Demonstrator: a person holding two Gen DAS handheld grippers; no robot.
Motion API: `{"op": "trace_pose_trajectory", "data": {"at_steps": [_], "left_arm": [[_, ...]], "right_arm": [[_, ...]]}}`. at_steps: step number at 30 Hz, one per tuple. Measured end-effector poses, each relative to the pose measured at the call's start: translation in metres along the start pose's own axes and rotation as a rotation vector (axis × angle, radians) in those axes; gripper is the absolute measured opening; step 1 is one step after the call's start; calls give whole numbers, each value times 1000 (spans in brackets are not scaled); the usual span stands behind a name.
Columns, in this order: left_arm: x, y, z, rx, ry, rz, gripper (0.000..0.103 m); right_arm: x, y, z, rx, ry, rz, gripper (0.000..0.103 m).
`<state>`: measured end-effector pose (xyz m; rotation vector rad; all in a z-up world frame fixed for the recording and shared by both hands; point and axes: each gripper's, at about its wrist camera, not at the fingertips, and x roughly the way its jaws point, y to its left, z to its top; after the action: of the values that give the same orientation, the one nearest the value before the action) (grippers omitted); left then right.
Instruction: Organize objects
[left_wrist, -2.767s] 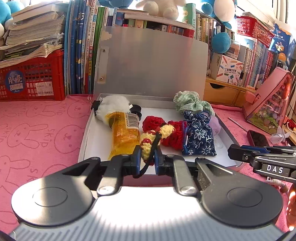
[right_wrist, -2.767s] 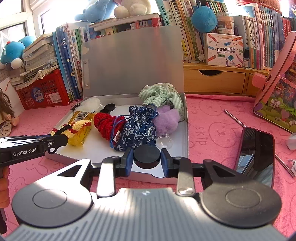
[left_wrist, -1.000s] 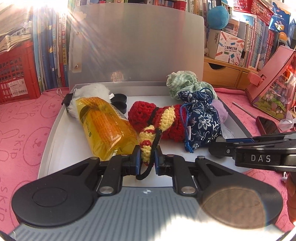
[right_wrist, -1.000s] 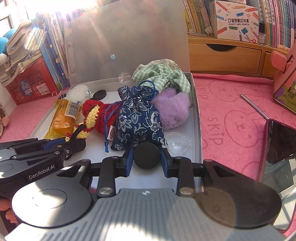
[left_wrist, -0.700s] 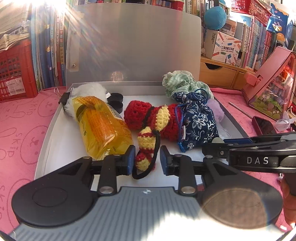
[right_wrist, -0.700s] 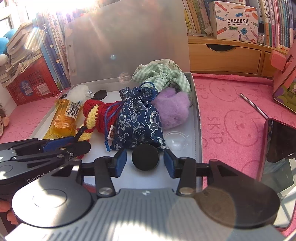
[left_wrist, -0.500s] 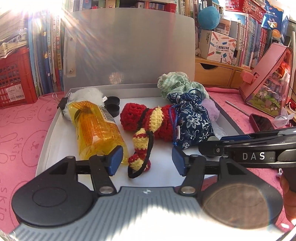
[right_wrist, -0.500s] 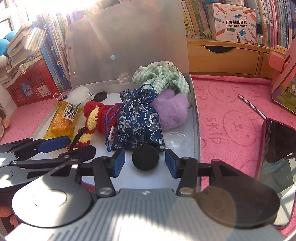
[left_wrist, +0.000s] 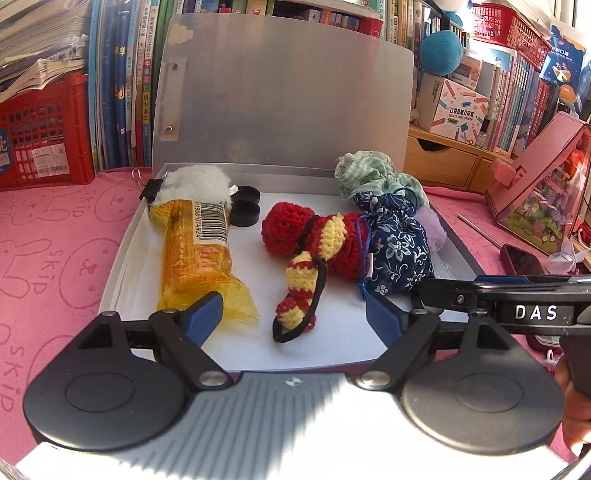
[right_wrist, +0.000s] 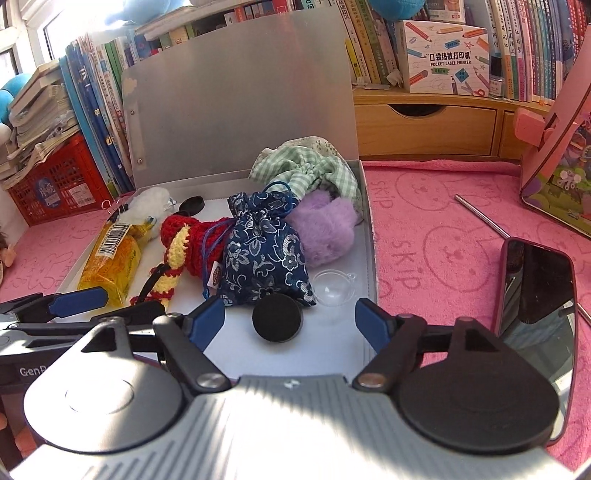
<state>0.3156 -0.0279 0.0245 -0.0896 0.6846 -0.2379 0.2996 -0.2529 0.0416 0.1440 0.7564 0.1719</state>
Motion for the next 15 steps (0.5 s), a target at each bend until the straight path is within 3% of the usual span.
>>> {"op": "trace_pose_trajectory", "data": {"at_steps": [6,15], "left_arm": [[-12,3,-1,4,-31,56,95],[-44,5,-3,38,-62,118,98]], "right_arm": [[-11,7,-3,-7,-33,25,103],[-31,22,-10,-45,-88,-13,103]]}}
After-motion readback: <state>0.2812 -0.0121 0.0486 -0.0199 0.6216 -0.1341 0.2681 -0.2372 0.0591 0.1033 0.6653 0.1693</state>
